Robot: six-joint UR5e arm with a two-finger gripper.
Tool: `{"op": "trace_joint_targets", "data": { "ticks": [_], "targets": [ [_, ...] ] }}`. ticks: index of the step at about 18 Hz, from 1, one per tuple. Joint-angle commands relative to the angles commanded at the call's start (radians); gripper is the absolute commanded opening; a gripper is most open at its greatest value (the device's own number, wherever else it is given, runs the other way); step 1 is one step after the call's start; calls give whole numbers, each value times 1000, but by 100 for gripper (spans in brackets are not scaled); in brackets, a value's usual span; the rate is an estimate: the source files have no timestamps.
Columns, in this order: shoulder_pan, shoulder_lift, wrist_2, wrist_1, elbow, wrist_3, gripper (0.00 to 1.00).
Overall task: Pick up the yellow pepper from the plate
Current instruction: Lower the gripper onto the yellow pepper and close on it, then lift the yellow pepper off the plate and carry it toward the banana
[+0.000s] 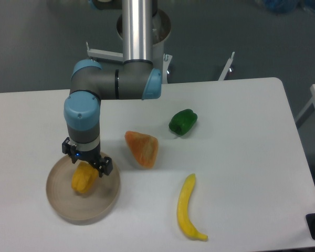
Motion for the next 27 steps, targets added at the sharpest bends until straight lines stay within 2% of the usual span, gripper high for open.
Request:
{"op": "trace_joint_targets", "data": {
  "ticks": [4,5,7,8,10,15,19,22,25,27],
  "targets": [
    [0,-9,0,6,11,2,99],
    [0,-9,0,6,12,2,92],
    [0,-11,0,5,14,5,65],
    [-2,-11,0,6,12,9,56],
    [-2,-11,-2,6,14,12,46],
    [-2,-5,-2,5,15,14,40],
    [8,6,-2,0,40,32,40],
    [49,34,0,-8,48,86,40],
    [130,75,0,-14,52,159,40],
    [187,96,-2,-14,49,260,40]
  ]
}}
